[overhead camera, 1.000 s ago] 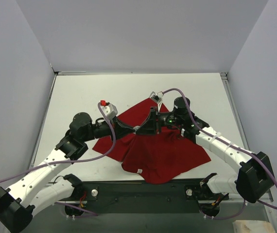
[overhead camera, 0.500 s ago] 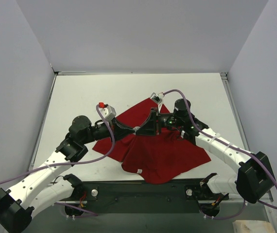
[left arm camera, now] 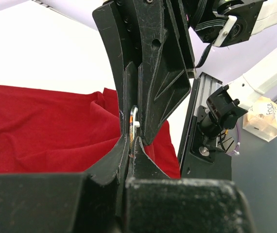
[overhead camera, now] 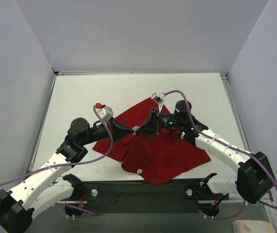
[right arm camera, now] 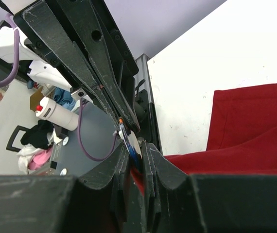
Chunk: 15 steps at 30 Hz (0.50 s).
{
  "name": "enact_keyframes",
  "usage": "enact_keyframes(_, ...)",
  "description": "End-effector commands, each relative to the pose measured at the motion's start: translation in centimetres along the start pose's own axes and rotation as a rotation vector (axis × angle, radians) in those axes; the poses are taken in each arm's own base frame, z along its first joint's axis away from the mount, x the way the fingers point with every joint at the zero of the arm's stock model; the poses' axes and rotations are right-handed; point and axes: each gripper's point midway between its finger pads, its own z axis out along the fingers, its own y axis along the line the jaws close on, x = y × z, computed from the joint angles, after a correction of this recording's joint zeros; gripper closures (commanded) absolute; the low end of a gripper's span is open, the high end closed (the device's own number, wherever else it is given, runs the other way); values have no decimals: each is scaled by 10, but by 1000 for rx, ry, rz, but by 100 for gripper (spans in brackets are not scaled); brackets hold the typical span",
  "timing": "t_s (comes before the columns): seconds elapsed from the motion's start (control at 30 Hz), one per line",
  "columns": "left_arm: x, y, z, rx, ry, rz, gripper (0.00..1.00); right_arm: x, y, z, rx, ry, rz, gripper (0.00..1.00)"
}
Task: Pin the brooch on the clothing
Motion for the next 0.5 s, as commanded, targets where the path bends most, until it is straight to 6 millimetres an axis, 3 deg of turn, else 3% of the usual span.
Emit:
enact_keyframes(0.0,-11,-11,-7,54,-37,36,100,-32,2,-10,21,-116,-97,100)
enact_keyframes(0.3,-5,-1,-8,15,-34,21,100,-37,7,-15,21,-134,-117,92)
enact_keyframes(0.4,-3,2,-8,1,-28,21,100,-40,11,-18,19,-143,-131,70)
enact_keyframes(0.43,-3,2,-8,0,-25,22,100,-41,11,-19,21,-148,-138,50)
enact_keyframes(0.47,-2,3,-9,-3,-20,19,100,-43,13,-21,24,-155,-145,41)
